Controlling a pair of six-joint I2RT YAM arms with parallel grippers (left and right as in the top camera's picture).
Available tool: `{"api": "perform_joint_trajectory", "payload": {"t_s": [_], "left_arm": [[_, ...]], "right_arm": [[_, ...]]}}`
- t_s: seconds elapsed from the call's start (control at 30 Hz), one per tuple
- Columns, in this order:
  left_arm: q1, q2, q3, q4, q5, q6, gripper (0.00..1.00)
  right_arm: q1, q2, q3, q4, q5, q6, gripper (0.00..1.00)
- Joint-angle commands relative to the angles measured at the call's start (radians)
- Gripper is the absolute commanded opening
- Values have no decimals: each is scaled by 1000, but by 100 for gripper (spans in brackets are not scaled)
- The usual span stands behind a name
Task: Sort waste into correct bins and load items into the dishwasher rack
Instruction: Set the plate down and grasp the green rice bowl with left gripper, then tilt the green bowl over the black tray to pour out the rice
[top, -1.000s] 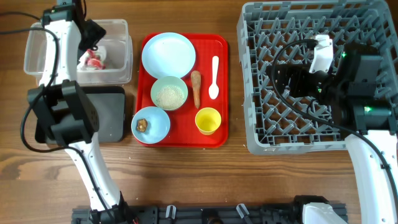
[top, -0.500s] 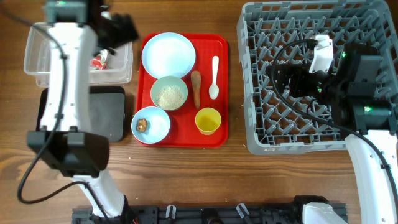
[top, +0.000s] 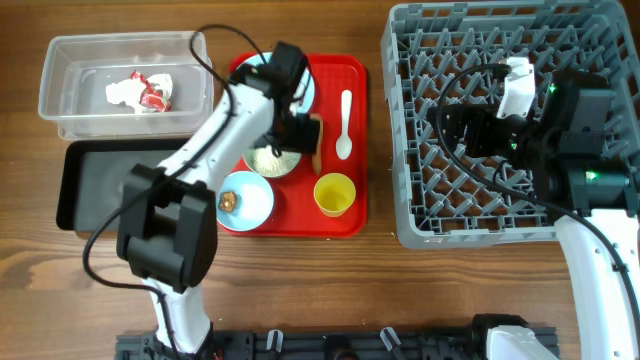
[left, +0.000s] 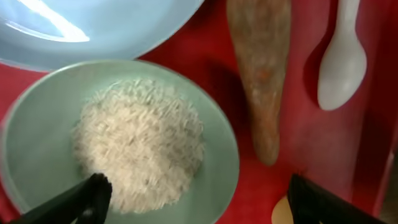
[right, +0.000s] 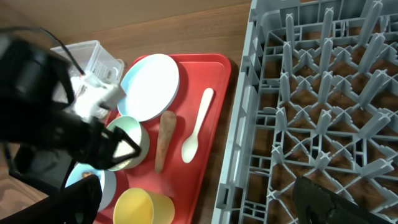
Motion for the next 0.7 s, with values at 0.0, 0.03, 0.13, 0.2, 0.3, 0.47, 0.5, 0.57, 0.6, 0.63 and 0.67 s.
{"api": "perform_joint_trajectory", "payload": {"t_s": [0.0,0.03,0.13,0.2,0.3,0.47,0.5,0.57,0.6,0.63,0.67], "left_arm": [[-16,-1,-85,94,9,16,83],[-18,-1,-100,113,9,12,79],[-18,-1,-135,153,9,5,61],[-18,-1,-148,167,9,5,55],[-18,-1,-167,189,9,5,49],[-18,-1,-175,197,9,-22,27],[-18,-1,-175,197,9,-33,24],[-18,-1,-175,196,9,-56,15],[-18,-1,-175,196,9,-56,7],[-18,-2,-175,196,9,-71,4],[-18,-2,-175,196,10,-80,4]], "right_arm": [[7,6,21,-5,-16,10,100],[7,6,21,-6,-16,10,100],[7,6,21,-8,-17,10,100],[7,6,21,-8,-16,10,100],[7,6,21,-8,-16,10,100],[7,6,21,-8,-16,10,100],[7,6,21,-8,-16,10,100],[7,6,21,-9,-17,10,99],[7,6,21,-9,-16,10,100],[7,6,21,-9,-16,10,100],[7,6,21,-9,-16,10,99]]}}
